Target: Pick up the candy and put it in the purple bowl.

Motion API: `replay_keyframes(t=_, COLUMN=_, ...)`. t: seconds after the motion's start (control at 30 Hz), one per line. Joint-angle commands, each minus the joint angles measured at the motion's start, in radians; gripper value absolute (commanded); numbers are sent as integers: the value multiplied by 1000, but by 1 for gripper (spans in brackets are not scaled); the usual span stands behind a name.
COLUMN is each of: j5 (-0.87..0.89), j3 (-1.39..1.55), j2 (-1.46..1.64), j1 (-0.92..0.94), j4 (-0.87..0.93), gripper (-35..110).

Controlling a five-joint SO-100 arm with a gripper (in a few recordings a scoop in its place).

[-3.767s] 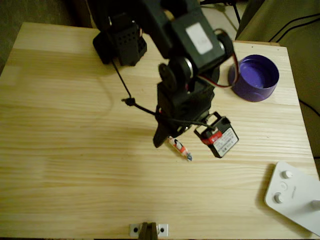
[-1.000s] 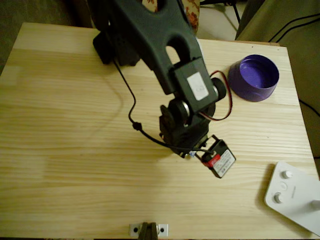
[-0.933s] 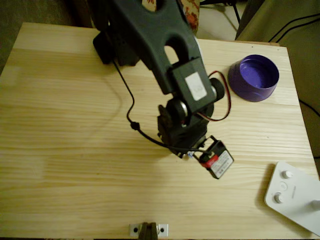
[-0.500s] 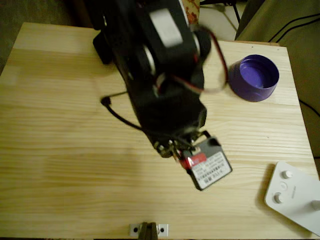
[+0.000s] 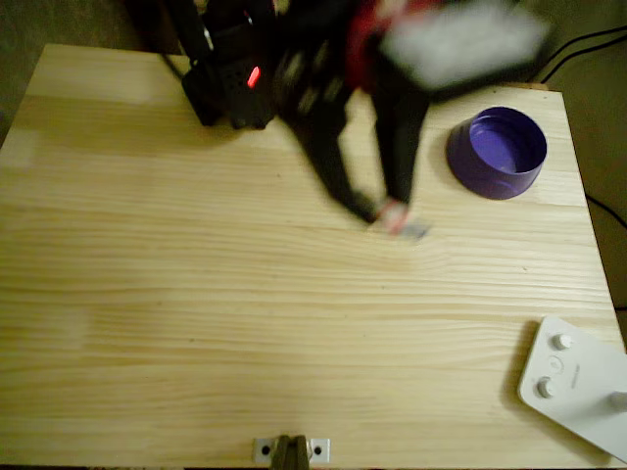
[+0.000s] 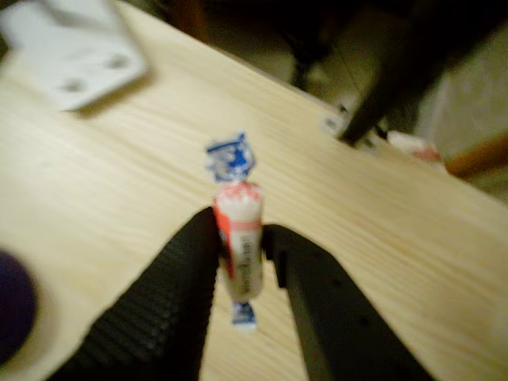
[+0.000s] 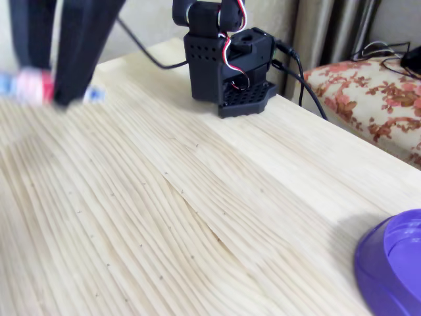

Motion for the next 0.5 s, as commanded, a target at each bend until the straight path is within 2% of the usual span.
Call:
replay_keyframes(t=0.0, j5=0, j3=-64, j2=179, j1=-126, j4=12, gripper=3)
replay_keyframes(t=0.23, j5=-3, j3=-175, j2=198, j1=-393, j4=12, gripper=0)
replay_keyframes(t=0.47, j5=-69, j3=-299, j2=-9, j1=-606, j4=11, gripper=0)
